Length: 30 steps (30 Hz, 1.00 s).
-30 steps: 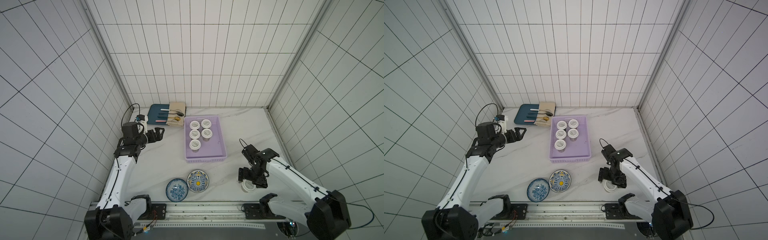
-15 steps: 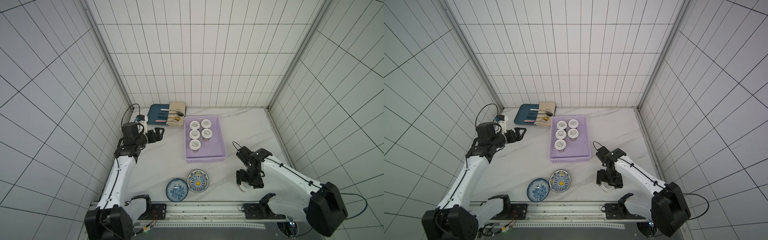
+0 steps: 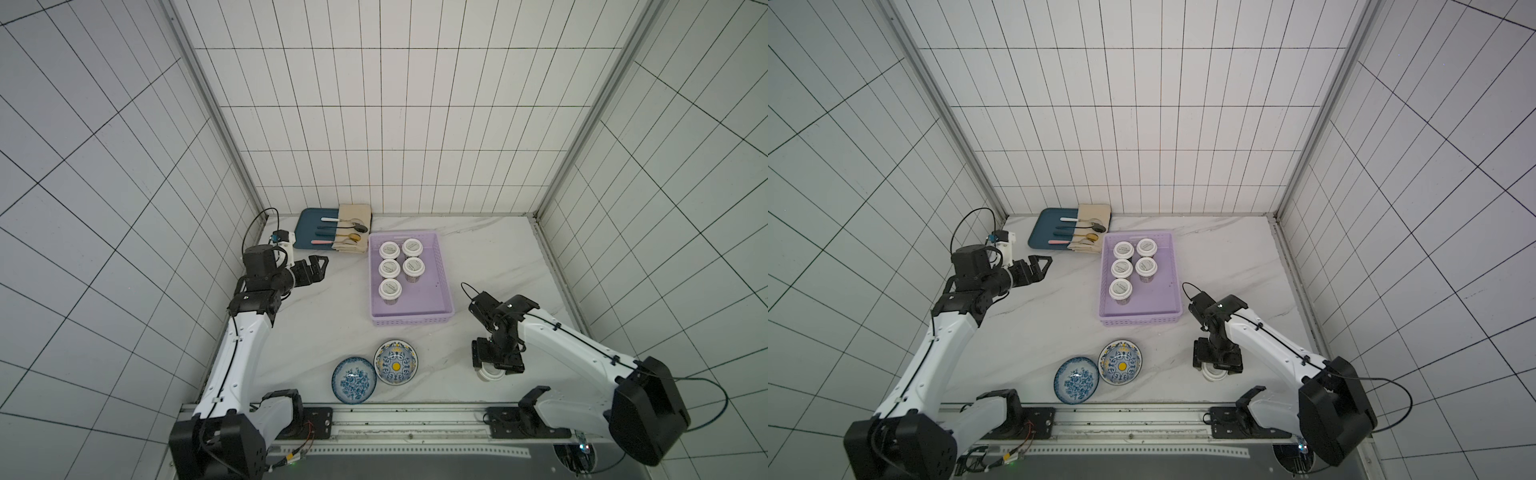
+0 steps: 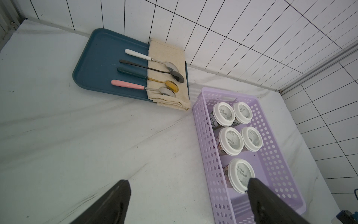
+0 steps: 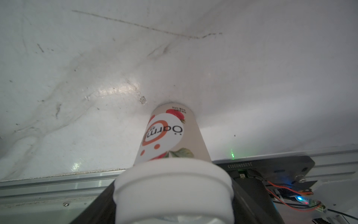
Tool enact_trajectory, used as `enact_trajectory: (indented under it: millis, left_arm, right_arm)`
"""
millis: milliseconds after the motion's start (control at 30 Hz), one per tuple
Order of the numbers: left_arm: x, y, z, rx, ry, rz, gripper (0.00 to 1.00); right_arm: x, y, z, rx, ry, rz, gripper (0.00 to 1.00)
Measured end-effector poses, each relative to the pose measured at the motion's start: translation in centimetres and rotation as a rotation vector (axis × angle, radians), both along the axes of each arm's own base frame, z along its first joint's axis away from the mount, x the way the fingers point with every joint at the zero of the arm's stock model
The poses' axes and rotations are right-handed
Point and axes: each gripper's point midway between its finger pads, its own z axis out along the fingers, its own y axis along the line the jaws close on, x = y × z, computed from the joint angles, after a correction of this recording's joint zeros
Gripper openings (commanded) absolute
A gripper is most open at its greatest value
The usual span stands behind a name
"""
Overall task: Put the yogurt in the basket
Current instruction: Pick up the yogurt from the center of the board, then place the yogurt in the basket.
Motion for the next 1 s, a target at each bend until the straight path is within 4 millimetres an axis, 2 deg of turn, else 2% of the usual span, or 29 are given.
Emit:
enact_trajectory:
  millis: [167,333,800,1000]
  left_arm:
    - [0.0,0.0,-0.1,0.0,0.001,0.0,0.98]
    - [0.0,0.0,-0.1,0.0,0.001,0.0,0.98]
    - [0.0,0.0,-0.1,0.001,0.001,0.001,0.98]
    - [0.0,0.1,0.0,0.001,0.0,0.003,0.98]
  right_arm:
    - [0.8,0.5,0.7,0.009,-0.02,0.011,0.79]
    - [2.0,1.1,2.2,0.02,-0.051,0.035,0.8]
    - [7.3,3.3,9.8,0.026,-0.201,0.141,0.79]
    - [9.5,4.9,11.5,0.037,-0.227,0.173,0.8]
